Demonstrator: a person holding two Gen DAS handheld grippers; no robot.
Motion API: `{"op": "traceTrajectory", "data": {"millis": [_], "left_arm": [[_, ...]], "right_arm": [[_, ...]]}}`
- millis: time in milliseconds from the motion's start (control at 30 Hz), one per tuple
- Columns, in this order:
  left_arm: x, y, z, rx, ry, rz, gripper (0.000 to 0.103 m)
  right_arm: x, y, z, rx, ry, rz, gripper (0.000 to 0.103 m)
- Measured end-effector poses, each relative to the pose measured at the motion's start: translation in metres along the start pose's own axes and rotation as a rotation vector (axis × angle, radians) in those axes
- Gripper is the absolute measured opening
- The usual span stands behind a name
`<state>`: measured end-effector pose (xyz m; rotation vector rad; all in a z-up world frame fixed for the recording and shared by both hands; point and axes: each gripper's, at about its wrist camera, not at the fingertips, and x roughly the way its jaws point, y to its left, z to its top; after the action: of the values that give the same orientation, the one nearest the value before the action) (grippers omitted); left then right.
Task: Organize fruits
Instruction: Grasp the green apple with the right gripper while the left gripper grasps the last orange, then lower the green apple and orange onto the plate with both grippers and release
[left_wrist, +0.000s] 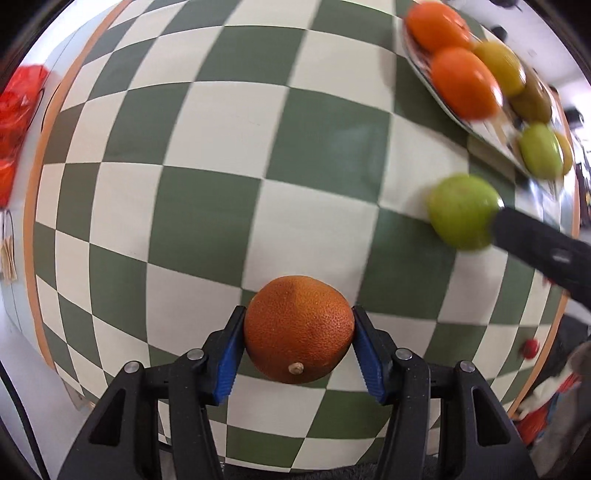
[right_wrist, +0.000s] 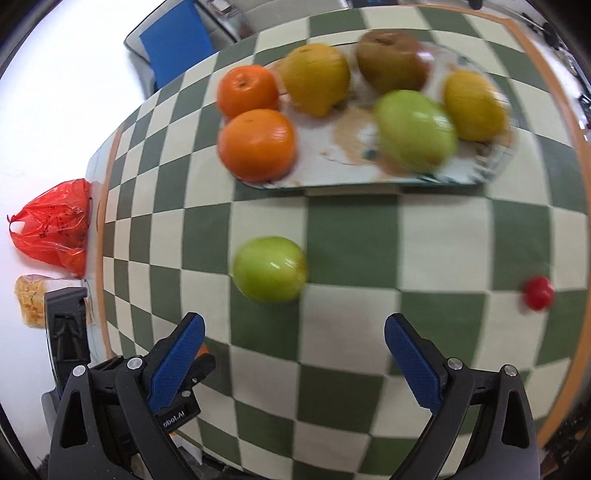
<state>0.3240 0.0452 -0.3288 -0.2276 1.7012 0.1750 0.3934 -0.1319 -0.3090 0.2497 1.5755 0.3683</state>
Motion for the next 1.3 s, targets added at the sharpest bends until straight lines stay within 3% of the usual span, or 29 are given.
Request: {"op": "traceTrajectory", "data": {"millis": [167,200,267,400,533,833,1033,1300], "left_arm": [[0.002,0.005,-0.002,-0.034,0.006,-0.011,0.053],[0.003,0.004,0.0,-0.035,0.008,-0.012,0.053],[0.005,0.004,0.0,-0.036,0.012,-0.015,0.053],[0.008,0.019,0.009,-0.035,0.016,-0.039,0.052],[-0.014,0.008,0.011,-0.02,-0.023,-0.093,0.052],[-0.09,-0.07,0.063,0.084,-0.133,-0.265,0.052],[-0.099,-0.133,0.117,0.152,-0.14,-0.252,0.052],[-0.068,-0.161,0.158,0.159,-0.078,-0.173,0.053]], "right_arm": [[0.047,0.027,0.024,-0.035,0.059,-0.015,0.077],[0.052,0.029,0.025,-0.041,0.058,-0.034,0.077],[0.059,0.034,0.028,-0.076,0.044,-0.095,0.064],[0.061,0.027,0.024,-0.093,0.046,-0.079,0.064],[0.052,-0.003,0.015,0.016,0.058,0.005,0.064],[-0.01,-0.094,-0.001,0.328,-0.044,0.241,0.064],[-0.053,-0.112,0.024,0.379,-0.167,0.298,0.064],[-0.075,-0.134,0.099,0.311,-0.23,0.234,0.064]]}}
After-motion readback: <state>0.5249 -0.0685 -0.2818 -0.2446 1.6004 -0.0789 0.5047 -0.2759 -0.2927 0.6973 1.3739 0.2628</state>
